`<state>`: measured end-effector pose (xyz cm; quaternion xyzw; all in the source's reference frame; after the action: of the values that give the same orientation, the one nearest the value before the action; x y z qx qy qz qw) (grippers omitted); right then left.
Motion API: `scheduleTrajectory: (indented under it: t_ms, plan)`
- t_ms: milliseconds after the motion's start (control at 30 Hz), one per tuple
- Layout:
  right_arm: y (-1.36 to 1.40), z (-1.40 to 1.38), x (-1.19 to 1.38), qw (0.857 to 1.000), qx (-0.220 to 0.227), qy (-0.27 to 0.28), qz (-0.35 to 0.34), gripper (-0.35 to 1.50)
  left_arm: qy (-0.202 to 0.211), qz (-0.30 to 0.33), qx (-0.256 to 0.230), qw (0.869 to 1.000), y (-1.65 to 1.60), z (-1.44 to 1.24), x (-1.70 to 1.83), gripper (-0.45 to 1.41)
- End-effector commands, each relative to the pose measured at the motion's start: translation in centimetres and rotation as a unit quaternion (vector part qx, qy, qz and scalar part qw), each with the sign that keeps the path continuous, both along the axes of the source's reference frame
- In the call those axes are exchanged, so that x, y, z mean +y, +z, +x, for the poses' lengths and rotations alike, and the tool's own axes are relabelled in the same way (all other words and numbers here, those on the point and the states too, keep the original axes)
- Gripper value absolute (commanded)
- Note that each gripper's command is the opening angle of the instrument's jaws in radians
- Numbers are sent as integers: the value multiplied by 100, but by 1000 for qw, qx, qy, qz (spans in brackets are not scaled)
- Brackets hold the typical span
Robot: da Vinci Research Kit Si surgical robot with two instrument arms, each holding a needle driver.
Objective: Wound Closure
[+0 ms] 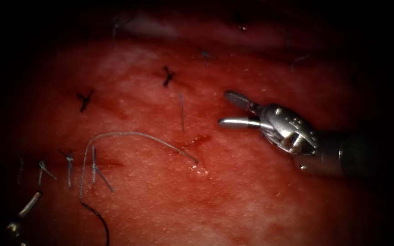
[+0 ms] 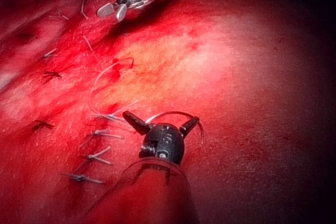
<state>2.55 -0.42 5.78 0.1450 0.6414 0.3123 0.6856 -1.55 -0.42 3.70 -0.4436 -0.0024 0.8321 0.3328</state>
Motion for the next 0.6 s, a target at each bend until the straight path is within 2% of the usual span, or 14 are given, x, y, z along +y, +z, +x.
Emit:
scheduleTrajectory:
  t_ms: [33, 67, 133, 233, 367, 533, 600]
  plan:
    - [5, 9, 0, 1000, 0, -1, -1, 120, -20, 1, 1, 1000, 5, -2, -1, 96]
    - [5, 10, 0, 1000, -1, -2, -1, 118, -40, -2, 4, 999, 5, -1, 4, 89]
    - [6, 13, -1, 1000, -4, -3, -1, 118, -52, -2, 10, 999, 8, -6, 7, 86]
    - [7, 19, -4, 1000, -8, -4, -2, 116, -79, 14, 10, 997, 21, -22, 9, 81]
    - [9, 26, -9, 1000, -14, -8, -4, 116, -99, 37, -11, 994, 60, -44, 14, 74]
    - [9, 25, -10, 1000, -14, -8, -4, 115, -111, 59, -14, 992, 95, -41, 15, 67]
    - [10, 26, -10, 1000, -14, -8, -4, 111, -122, 84, -35, 988, 109, -36, 16, 66]
